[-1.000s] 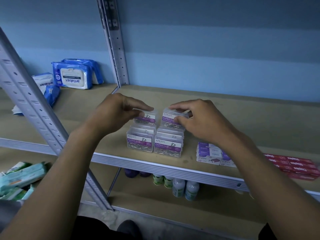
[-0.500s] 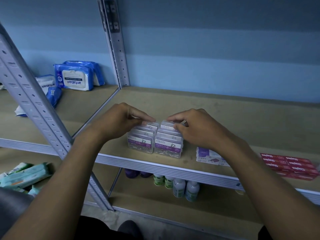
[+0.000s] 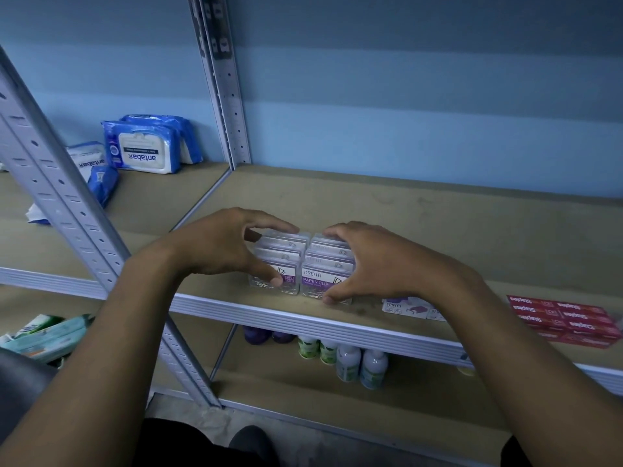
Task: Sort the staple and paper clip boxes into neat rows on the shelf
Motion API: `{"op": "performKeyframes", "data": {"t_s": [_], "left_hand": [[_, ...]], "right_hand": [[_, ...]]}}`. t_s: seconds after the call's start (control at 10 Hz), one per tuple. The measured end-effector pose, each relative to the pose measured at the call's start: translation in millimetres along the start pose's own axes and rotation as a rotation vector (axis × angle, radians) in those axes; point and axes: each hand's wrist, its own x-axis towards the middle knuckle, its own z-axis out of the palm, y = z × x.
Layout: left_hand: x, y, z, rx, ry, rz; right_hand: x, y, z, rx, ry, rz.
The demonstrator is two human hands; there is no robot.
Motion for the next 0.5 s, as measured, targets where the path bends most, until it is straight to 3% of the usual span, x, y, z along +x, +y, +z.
{"op": "performKeyframes", "data": {"t_s": [0.4, 0.5], "left_hand": [[-3, 3, 5, 0.004, 0.019, 0.004], [-19, 12, 8, -0.086, 0.123, -0.019]], "right_hand": [[-7, -2, -1, 0.022, 0.008, -0.001], [-26, 2, -11, 0.132, 0.087, 0.03]]}}
